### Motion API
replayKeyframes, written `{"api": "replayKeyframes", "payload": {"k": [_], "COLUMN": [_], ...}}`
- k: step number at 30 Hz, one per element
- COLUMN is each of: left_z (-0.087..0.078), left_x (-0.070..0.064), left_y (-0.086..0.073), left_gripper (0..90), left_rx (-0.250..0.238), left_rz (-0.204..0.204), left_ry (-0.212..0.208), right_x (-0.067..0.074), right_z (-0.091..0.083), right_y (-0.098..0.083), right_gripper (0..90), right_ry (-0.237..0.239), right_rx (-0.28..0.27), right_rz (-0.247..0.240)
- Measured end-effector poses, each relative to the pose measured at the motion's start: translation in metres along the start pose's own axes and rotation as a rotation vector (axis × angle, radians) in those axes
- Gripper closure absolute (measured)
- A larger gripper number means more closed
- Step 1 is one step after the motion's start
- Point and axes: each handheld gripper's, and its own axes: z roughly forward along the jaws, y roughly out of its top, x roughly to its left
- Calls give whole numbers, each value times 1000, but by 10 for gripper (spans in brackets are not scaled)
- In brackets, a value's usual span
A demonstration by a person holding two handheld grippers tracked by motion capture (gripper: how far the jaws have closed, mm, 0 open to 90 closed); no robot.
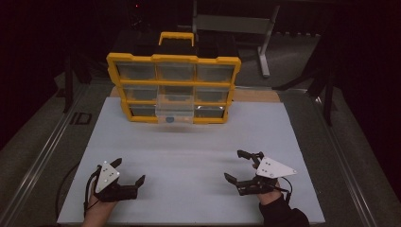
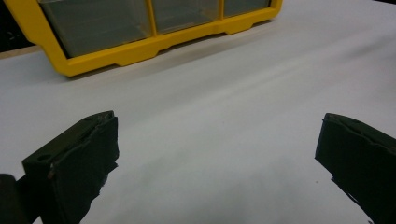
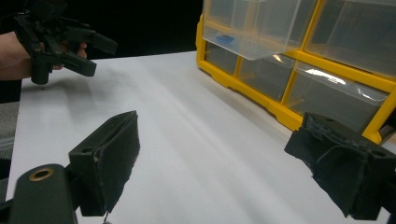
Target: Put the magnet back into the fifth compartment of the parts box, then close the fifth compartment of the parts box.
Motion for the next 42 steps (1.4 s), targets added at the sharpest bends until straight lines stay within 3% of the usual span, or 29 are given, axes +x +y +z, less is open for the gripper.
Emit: {"api": "replayKeyframes", "payload": {"k": [4,13,42], "left_z": [0,-3,-5], "left_x": [-1,1,1], "left_y": [0,1,2], "left_gripper": [0,0,0], "left_rx": [-22,-51,-68], "left_rz": [24,12,-6], "left_ry": [-3,2,-7], "right_x": [0,1,2], "right_z": [1,1,-4], "right_y": [0,-1,8], "right_gripper": [130,130,130], "right_ry": [1,6,-13], "right_rx": [1,5,-22], "right_rz": [-1,2,4]}}
